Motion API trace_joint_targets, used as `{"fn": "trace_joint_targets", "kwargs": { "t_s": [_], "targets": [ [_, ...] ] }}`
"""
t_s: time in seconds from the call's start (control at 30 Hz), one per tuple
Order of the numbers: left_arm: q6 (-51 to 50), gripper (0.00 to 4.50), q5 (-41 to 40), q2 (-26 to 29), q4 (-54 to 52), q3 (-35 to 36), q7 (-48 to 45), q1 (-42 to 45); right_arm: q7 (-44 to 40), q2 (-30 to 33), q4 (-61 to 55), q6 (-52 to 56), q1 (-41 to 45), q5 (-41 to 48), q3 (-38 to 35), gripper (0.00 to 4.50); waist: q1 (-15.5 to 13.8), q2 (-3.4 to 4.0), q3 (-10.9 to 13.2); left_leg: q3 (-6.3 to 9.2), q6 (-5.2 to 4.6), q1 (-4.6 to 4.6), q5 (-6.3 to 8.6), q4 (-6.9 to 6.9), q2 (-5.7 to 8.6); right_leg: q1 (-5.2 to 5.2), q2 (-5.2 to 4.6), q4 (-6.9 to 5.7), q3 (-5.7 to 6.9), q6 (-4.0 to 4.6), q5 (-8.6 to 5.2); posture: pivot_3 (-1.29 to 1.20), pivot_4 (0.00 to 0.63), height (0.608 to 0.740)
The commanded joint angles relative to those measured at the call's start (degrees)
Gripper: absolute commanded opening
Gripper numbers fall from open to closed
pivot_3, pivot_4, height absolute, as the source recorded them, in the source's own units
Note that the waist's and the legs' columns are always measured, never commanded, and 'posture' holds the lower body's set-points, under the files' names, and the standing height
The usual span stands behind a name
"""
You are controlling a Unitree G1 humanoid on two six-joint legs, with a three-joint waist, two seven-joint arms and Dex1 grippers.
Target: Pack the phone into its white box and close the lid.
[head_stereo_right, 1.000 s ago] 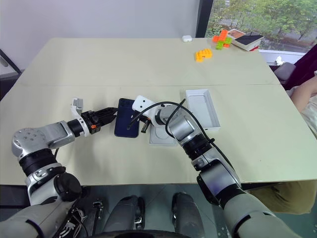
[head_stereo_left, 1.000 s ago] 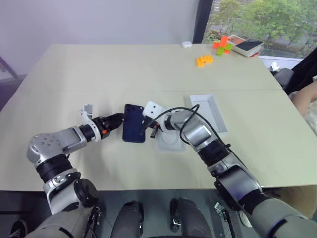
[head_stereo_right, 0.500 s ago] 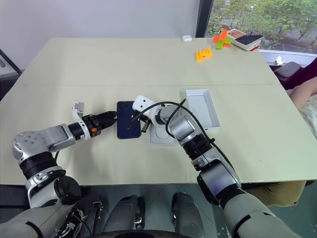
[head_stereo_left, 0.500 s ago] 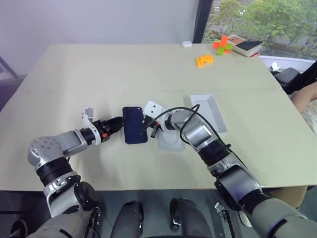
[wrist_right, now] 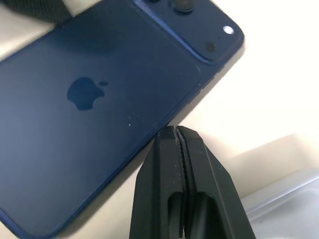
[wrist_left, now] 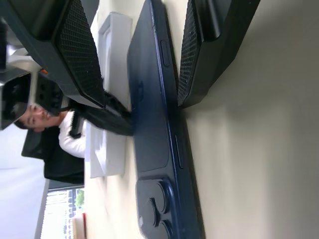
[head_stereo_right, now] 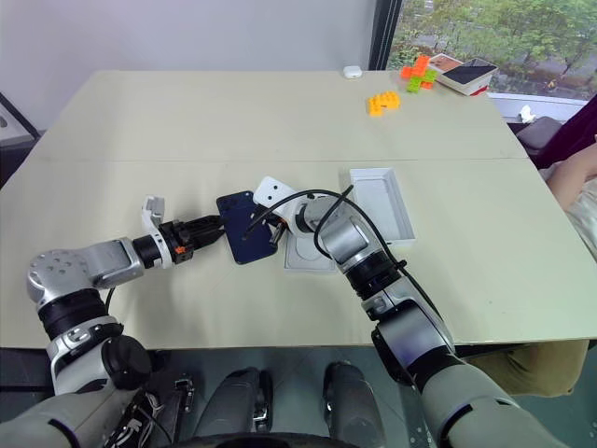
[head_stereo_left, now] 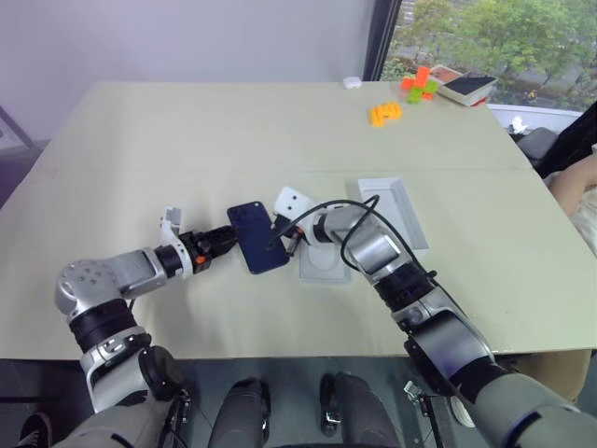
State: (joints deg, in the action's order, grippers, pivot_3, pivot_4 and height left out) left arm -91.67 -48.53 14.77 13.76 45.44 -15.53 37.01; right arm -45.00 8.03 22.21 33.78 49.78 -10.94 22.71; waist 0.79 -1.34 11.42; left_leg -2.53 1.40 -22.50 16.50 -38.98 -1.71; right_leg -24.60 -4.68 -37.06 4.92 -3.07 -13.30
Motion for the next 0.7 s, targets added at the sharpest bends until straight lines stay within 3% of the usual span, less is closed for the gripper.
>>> {"fn": "trace_joint_targets", "kwargs": {
  "t_s": [0.03, 0.3, 0.4, 0.7],
  "targets": [
    [-0.8, 2.41, -3.2, -4.3, -1.3, -1.7, -0.6, 1.4, -1.0, -2.1, -0.6, -1.5, 0.8, 1.3, 1.4, 0.05, 0.0, 0.0, 0.0, -0.01, 0.0, 0.0, 0.0, 0.0, 0.0, 0.0, 0.0, 0.01, 0.0, 0.0, 0.0, 0.0, 0.15, 0.74],
    [-0.8, 2.41, -5.3, -3.6, -2.4, 0.9, 0.0, 1.5, -1.4, -1.9, -1.1, -1.2, 0.2, 1.0, 1.2, 0.05, 0.0, 0.0, 0.0, 0.01, 0.0, 0.0, 0.0, 0.01, 0.0, 0.01, 0.0, 0.01, 0.0, 0.0, 0.0, 0.0, 0.15, 0.74],
    [-0.8, 2.41, -4.3, -3.4, -3.8, -2.5, 0.9, 0.1, -1.4, -1.9, -0.9, -1.2, 0.3, 1.1, 1.2, 0.05, 0.0, 0.0, 0.0, 0.01, 0.0, 0.0, 0.0, 0.01, -0.01, 0.01, 0.0, 0.01, 0.0, 0.0, 0.0, 0.0, 0.15, 0.74],
    [-0.8, 2.41, -6.7, -7.2, -3.1, 4.3, 6.2, 1.3, -1.4, -2.0, -1.0, -1.3, 0.4, 1.0, 1.2, 0.05, 0.0, -0.01, 0.0, 0.0, 0.0, 0.0, 0.0, 0.02, 0.0, 0.01, 0.0, 0.03, 0.01, 0.0, 0.0, 0.0, 0.15, 0.74]
  ]
}}
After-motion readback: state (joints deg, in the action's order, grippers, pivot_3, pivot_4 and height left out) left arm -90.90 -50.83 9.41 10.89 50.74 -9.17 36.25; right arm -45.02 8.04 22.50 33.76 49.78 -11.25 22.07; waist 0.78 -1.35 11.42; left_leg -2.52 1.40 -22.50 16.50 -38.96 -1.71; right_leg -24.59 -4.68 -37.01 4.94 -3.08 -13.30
